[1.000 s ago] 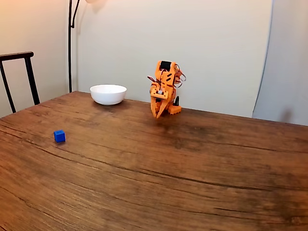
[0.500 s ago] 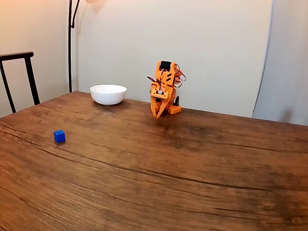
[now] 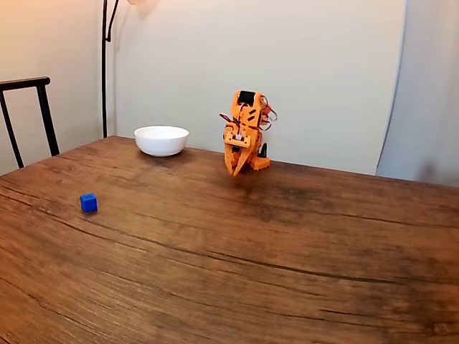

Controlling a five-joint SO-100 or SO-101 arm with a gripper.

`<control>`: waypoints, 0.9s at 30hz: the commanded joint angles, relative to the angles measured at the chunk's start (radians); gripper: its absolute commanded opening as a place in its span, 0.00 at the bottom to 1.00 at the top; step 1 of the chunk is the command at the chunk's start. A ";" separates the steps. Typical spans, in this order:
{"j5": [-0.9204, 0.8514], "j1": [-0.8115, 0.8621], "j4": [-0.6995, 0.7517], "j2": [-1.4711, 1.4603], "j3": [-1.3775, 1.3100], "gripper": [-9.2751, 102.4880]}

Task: Grasp the cube and drop it in the bowl

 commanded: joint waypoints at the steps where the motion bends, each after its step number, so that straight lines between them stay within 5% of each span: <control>1: 0.002 0.003 0.048 -0.018 0.000 0.08; 27: -0.008 0.011 0.044 -0.011 0.000 0.08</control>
